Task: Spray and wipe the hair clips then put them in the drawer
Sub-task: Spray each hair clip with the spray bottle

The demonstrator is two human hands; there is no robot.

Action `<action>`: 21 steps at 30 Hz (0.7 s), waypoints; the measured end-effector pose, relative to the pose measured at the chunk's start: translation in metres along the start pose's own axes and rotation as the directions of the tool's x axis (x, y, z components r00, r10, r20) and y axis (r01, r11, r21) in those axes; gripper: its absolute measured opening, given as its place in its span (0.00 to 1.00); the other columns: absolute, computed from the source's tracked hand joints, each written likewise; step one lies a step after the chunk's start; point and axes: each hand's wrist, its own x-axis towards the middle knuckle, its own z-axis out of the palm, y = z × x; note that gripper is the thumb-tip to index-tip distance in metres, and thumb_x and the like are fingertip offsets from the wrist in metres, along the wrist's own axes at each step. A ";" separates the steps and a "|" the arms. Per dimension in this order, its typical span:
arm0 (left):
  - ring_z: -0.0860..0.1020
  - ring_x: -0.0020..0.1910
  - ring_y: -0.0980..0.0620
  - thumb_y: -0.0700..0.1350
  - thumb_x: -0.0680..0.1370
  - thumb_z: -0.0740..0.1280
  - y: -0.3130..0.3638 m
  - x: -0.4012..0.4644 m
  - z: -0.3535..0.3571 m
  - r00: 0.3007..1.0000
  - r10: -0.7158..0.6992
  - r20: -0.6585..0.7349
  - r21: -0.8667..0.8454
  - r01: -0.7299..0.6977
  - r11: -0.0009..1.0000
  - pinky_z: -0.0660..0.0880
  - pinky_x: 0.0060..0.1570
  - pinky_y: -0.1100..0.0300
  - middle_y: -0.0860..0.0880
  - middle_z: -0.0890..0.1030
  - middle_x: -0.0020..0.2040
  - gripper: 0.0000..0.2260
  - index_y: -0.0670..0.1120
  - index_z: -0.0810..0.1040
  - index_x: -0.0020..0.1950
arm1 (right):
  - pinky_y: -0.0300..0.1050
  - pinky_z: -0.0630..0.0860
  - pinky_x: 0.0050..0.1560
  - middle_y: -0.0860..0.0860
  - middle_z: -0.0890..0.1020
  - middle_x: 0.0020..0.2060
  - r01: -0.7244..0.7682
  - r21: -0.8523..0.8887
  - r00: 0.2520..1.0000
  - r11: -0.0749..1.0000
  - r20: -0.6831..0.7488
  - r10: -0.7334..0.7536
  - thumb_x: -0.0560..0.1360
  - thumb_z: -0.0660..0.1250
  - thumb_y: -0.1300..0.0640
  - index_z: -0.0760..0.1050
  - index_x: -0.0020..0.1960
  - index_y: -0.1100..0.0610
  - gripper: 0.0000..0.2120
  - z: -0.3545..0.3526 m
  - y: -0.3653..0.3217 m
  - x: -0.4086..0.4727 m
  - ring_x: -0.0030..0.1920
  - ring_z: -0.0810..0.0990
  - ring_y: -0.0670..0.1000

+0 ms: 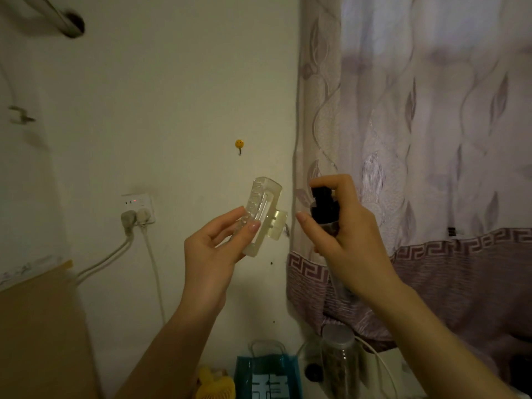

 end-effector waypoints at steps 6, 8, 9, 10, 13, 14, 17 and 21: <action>0.83 0.47 0.56 0.52 0.62 0.73 0.000 -0.005 0.000 1.000 -0.015 0.020 -0.001 0.015 1.000 0.78 0.38 0.67 0.54 0.85 0.48 0.22 0.52 0.81 0.56 | 0.35 0.75 0.33 0.43 0.74 0.38 0.001 -0.038 1.000 0.999 -0.024 -0.002 0.76 0.67 0.58 0.62 0.50 0.41 0.16 0.002 -0.003 0.000 0.34 0.76 0.44; 0.83 0.48 0.54 0.52 0.62 0.73 -0.001 -0.005 -0.002 1.000 -0.029 0.012 -0.008 0.029 1.000 0.78 0.38 0.66 0.52 0.85 0.48 0.23 0.51 0.81 0.57 | 0.40 0.76 0.32 0.46 0.75 0.39 -0.021 -0.039 0.999 0.999 -0.046 0.020 0.76 0.67 0.58 0.62 0.49 0.42 0.16 0.002 -0.002 -0.001 0.32 0.77 0.47; 0.83 0.48 0.54 0.52 0.62 0.73 -0.001 -0.004 -0.003 0.999 -0.033 0.008 -0.012 0.033 0.999 0.78 0.38 0.66 0.52 0.85 0.48 0.23 0.50 0.81 0.57 | 0.41 0.77 0.33 0.47 0.76 0.39 -0.032 -0.036 0.998 0.999 -0.051 0.031 0.76 0.67 0.58 0.63 0.49 0.42 0.16 0.003 -0.001 -0.002 0.32 0.77 0.47; 0.83 0.48 0.54 0.51 0.62 0.73 -0.001 -0.004 -0.004 0.999 -0.034 0.006 -0.014 0.035 0.999 0.78 0.38 0.66 0.52 0.85 0.48 0.23 0.50 0.81 0.57 | 0.42 0.77 0.33 0.48 0.77 0.40 -0.044 -0.023 0.998 0.999 -0.056 0.043 0.76 0.67 0.58 0.63 0.50 0.42 0.15 0.003 0.000 -0.003 0.32 0.77 0.47; 0.84 0.47 0.53 0.51 0.63 0.73 -0.002 -0.003 -0.007 0.999 -0.033 -0.001 -0.024 0.033 0.999 0.78 0.38 0.66 0.51 0.85 0.48 0.21 0.51 0.82 0.55 | 0.34 0.74 0.34 0.49 0.76 0.40 -0.056 0.060 0.996 0.997 -0.063 0.060 0.76 0.67 0.60 0.65 0.52 0.42 0.16 0.003 0.004 -0.009 0.32 0.76 0.44; 0.83 0.47 0.53 0.51 0.62 0.74 -0.002 -0.003 -0.008 0.999 -0.032 -0.001 -0.028 0.032 0.999 0.77 0.37 0.66 0.51 0.85 0.48 0.21 0.52 0.82 0.55 | 0.32 0.73 0.34 0.50 0.76 0.40 -0.051 0.075 0.996 0.996 -0.066 0.056 0.75 0.68 0.60 0.66 0.53 0.42 0.16 0.004 0.004 -0.012 0.33 0.76 0.44; 0.83 0.48 0.54 0.51 0.63 0.73 -0.001 -0.003 -0.009 1.000 -0.028 0.003 -0.024 0.028 0.999 0.78 0.38 0.66 0.52 0.85 0.47 0.19 0.53 0.82 0.54 | 0.26 0.70 0.35 0.49 0.77 0.40 -0.042 0.067 0.997 0.997 -0.062 0.046 0.74 0.69 0.62 0.67 0.54 0.43 0.18 0.009 0.006 -0.022 0.36 0.77 0.43; 0.83 0.50 0.54 0.51 0.64 0.73 0.000 -0.003 -0.010 1.000 -0.022 0.005 -0.014 0.022 1.000 0.78 0.39 0.66 0.53 0.85 0.49 0.20 0.53 0.82 0.55 | 0.29 0.72 0.35 0.50 0.77 0.40 -0.089 0.076 0.996 0.993 0.002 0.089 0.75 0.68 0.59 0.66 0.55 0.44 0.15 0.016 0.011 -0.030 0.35 0.77 0.45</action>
